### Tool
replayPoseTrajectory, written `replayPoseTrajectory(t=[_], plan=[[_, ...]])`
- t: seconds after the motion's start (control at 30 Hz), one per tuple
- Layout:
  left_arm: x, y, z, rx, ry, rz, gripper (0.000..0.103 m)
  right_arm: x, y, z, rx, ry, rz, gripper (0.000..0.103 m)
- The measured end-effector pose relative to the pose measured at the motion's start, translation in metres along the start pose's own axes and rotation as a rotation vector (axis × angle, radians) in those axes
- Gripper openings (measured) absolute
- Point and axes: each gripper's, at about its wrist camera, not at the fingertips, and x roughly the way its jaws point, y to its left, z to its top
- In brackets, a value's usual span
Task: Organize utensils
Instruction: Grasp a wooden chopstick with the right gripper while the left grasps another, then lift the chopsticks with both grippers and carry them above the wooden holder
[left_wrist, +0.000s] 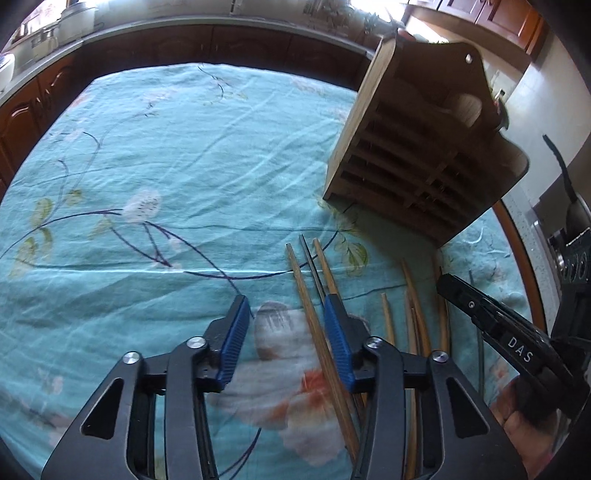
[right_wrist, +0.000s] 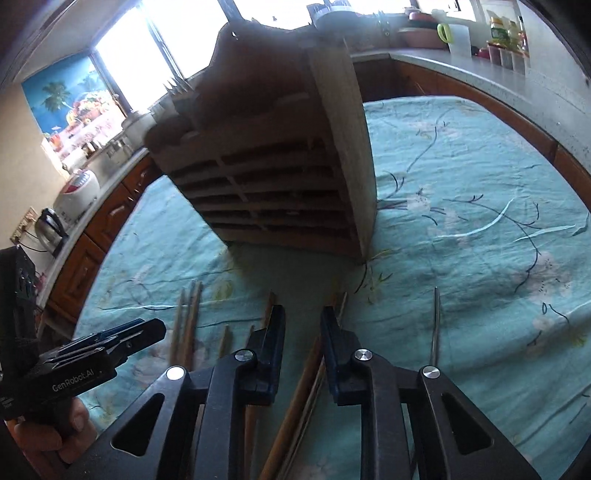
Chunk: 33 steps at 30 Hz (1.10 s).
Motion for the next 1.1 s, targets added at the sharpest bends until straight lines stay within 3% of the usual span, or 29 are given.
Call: replayPoseTrajectory(t=[0.37, 0.47, 0.63, 0.83, 1.1], plan=[[0.016, -0.016, 0.008, 0.124, -0.026, 0.049, 0.012, 0.022, 0.005, 0.010, -0.051, 0.019, -0.052, 0.015], [0.016, -0.019, 0.006, 0.151, -0.033, 0.052, 0.008, 0.024, 0.011, 0.011, -0.101, 0.019, -0.103, 0.009], [0.010, -0.013, 0.007, 0.116, -0.027, 0.010, 0.005, 0.018, 0.006, 0.010, -0.056, 0.027, -0.040, 0.006], [-0.028, 0.000, 0.003, 0.073, -0.083, -0.055, 0.004, -0.021, 0.005, 0.006, -0.025, -0.037, 0.041, 0.005], [-0.107, -0.003, 0.006, 0.073, -0.224, -0.160, 0.004, -0.089, 0.018, 0.011, -0.028, -0.157, 0.101, 0.005]])
